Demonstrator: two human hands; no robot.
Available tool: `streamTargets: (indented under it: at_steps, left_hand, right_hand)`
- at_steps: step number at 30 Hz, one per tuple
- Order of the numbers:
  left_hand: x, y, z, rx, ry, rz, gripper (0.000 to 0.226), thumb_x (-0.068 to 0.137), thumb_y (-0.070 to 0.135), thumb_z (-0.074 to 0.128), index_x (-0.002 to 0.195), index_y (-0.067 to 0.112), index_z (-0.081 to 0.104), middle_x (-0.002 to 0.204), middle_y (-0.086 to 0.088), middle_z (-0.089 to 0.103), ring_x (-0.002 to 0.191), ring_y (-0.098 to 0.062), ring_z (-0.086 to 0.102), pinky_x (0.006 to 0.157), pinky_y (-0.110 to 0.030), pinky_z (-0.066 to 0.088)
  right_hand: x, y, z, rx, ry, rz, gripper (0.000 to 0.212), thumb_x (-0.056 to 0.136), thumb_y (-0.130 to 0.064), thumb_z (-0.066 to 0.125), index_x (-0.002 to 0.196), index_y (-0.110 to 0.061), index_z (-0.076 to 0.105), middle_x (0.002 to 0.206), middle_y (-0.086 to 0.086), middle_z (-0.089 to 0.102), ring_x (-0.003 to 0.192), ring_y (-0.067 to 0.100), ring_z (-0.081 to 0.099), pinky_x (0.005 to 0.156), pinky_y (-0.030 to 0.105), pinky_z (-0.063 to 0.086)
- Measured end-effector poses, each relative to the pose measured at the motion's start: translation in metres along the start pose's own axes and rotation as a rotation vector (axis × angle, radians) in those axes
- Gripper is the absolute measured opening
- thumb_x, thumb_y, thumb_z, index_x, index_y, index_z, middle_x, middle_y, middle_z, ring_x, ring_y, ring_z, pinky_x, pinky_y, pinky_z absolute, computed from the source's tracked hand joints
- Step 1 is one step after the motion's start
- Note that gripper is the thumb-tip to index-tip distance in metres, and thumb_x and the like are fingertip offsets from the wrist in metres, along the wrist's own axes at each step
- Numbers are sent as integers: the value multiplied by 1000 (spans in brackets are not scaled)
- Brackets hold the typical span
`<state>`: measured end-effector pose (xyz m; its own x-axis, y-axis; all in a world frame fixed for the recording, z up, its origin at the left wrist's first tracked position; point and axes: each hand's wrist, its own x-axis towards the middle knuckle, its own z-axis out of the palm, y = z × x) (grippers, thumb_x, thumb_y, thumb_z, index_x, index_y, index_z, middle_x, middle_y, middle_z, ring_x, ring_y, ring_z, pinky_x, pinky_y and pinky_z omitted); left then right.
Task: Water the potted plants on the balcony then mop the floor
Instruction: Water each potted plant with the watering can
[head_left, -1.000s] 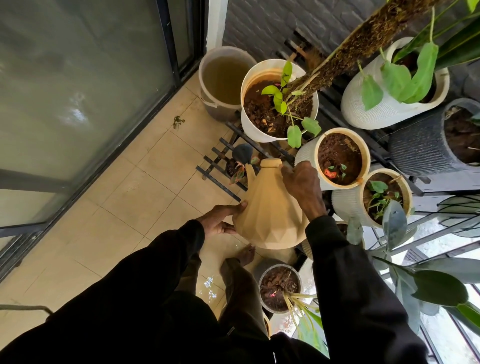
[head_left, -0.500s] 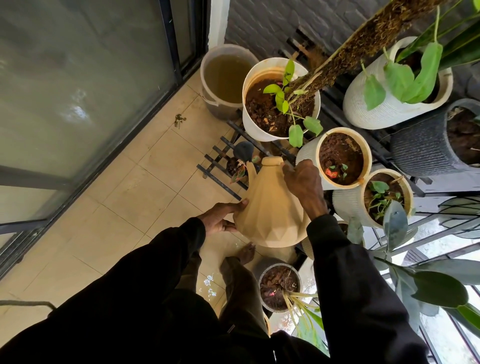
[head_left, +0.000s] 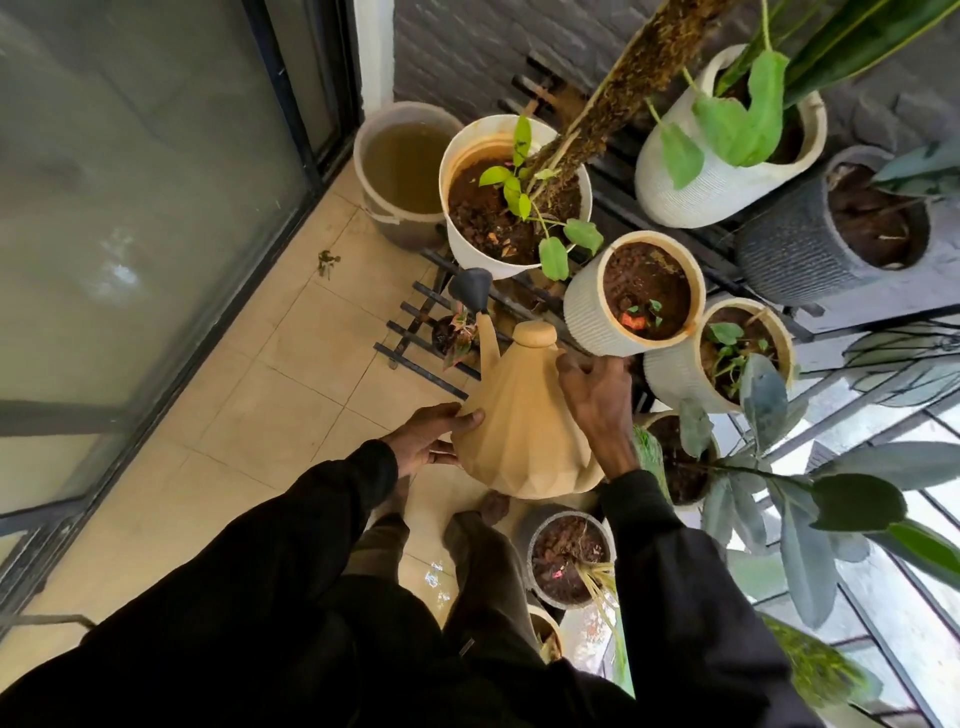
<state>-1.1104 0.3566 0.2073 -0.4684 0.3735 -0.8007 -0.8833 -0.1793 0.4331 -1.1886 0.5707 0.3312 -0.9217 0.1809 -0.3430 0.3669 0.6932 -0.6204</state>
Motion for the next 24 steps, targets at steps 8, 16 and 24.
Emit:
streamTargets:
  at_steps: [8, 16, 24]
  left_hand:
    - [-20, 7, 6, 106, 15, 19, 62, 88, 47, 74, 140, 20, 54, 136, -6, 61, 123, -34, 58, 95, -44, 54]
    - [-26, 10, 19, 115, 124, -9, 65, 91, 57, 66, 146, 25, 51, 142, -5, 55, 122, -38, 58, 101, -49, 53]
    - [-27, 26, 25, 109, 167, -40, 64, 98, 60, 55, 151, 26, 45, 149, 0, 49, 124, -39, 54, 101, -52, 51]
  right_hand:
    - [-32, 26, -2, 131, 22, 92, 42, 95, -49, 67, 81, -15, 48, 76, 0, 46, 60, 13, 36, 42, 11, 33]
    - [-51, 38, -8, 161, 33, 45, 43, 94, -52, 64, 66, -35, 36, 82, -1, 44, 58, 5, 32, 47, 13, 29]
    - [-68, 44, -7, 259, 103, 91, 57, 100, -31, 70, 54, -25, 37, 43, -16, 40, 38, 6, 33, 42, 14, 29]
